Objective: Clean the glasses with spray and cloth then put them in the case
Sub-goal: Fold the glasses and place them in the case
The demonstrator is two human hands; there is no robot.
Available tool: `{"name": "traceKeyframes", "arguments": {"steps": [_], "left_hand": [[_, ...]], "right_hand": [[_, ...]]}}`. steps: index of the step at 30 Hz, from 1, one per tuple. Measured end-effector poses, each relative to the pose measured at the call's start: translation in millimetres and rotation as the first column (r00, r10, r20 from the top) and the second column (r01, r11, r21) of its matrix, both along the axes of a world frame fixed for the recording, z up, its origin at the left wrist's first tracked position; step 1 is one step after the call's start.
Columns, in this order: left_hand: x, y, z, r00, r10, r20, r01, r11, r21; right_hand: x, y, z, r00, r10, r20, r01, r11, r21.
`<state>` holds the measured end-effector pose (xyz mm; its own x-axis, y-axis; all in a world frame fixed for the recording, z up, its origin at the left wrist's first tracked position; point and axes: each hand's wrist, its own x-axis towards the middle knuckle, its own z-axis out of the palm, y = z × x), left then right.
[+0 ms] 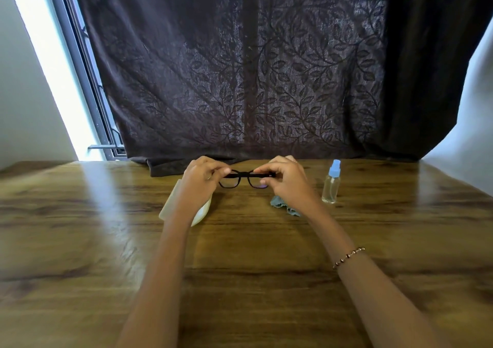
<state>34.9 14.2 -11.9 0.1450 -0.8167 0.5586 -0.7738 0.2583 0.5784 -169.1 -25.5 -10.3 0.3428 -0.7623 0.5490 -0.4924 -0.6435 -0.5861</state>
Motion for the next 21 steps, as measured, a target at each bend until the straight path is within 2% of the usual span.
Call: {"name": "traceKeyframes", "arguments": {"steps": [6, 8, 11, 13, 16, 18, 19, 21], "left_hand": [[-13, -2, -1, 0.987, 0.102, 0.122, -0.087, 0.989, -0.117], [-25, 1, 1, 0.985, 0.17, -0.011, -0.171, 0.983, -0.07], [-40, 5, 0, 0.939, 0.305, -0.162, -0.288, 0.95, 0.118], [-46, 4, -1, 0.898, 0.255, -0.36, -0.186, 0.959, 0.215], [-46, 1, 1, 0.698, 0.17, -0.695, 0.006, 0.97, 0.243], [-42, 1, 3, 0.615, 0.167, -0.771, 0.05, 0.967, 0.249], [-39, 0, 4, 0.611, 0.174, -0.772, 0.055, 0.964, 0.26], [-30, 1, 5, 0.66, 0.191, -0.727, 0.046, 0.955, 0.292]], "right_hand": [[6, 1, -5, 0.994, -0.052, -0.098, 0.024, 0.963, -0.269], [9, 4, -5, 0.991, -0.095, -0.09, 0.061, 0.945, -0.323], [17, 11, -6, 0.983, -0.174, -0.059, 0.138, 0.911, -0.388], [23, 16, -9, 0.982, -0.179, -0.055, 0.14, 0.895, -0.423], [31, 24, -14, 0.981, -0.16, -0.107, 0.095, 0.887, -0.453], [34, 28, -17, 0.972, -0.155, -0.177, 0.052, 0.874, -0.483], [35, 29, -17, 0.966, -0.142, -0.217, 0.022, 0.878, -0.479], [37, 31, -15, 0.963, -0.071, -0.261, -0.043, 0.912, -0.407]]}}
